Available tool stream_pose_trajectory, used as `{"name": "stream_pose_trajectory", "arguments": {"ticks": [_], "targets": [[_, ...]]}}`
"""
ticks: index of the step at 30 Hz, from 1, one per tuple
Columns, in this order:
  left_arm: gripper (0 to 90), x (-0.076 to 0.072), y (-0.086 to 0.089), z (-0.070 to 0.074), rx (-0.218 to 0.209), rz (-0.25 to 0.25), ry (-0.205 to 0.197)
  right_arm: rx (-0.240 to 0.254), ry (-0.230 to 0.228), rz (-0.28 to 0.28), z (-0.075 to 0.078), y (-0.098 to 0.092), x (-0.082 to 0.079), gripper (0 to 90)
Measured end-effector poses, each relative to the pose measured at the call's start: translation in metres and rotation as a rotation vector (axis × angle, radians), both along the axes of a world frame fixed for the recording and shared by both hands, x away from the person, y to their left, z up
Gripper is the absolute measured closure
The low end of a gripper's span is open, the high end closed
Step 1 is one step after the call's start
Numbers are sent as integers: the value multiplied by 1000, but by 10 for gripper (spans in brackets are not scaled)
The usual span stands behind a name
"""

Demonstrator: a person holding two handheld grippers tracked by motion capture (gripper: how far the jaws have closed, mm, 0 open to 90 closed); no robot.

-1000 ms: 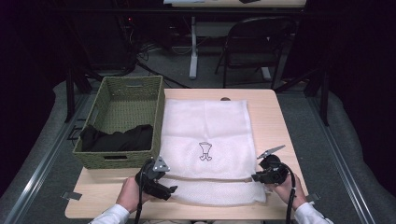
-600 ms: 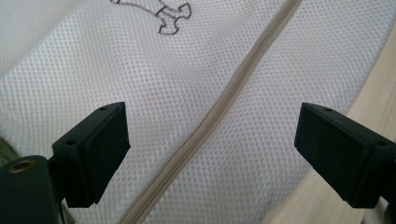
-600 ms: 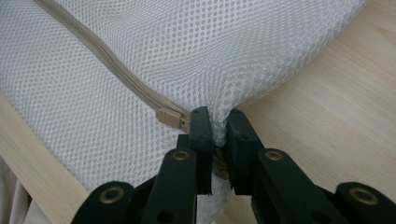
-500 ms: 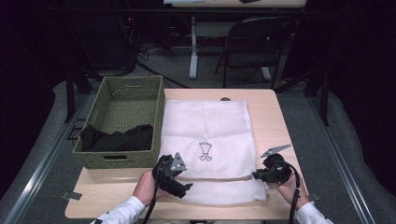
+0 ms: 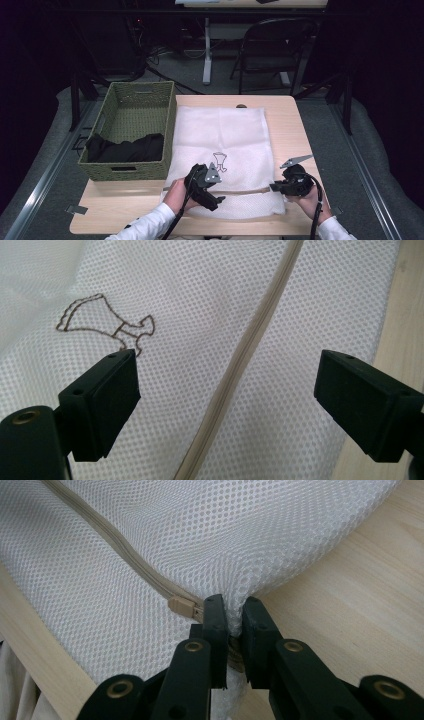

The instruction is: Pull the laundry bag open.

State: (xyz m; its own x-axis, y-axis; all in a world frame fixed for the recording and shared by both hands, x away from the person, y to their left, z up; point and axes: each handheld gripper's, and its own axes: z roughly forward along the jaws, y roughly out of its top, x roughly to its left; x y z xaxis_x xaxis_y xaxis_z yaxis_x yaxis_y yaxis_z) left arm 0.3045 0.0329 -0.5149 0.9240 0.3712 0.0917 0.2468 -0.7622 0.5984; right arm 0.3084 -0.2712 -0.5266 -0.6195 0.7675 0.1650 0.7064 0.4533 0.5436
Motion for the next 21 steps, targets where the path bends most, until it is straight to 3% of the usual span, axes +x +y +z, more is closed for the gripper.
{"name": "stream_pose_trajectory", "arguments": {"ticks": [12, 21], "targets": [[125, 2, -34, 0, -12, -65, -25, 10, -11, 2, 2, -1, -1, 830], [182, 0, -65, -10, -19, -123, -56, 31, -8, 5, 2, -1, -1, 829]]}}
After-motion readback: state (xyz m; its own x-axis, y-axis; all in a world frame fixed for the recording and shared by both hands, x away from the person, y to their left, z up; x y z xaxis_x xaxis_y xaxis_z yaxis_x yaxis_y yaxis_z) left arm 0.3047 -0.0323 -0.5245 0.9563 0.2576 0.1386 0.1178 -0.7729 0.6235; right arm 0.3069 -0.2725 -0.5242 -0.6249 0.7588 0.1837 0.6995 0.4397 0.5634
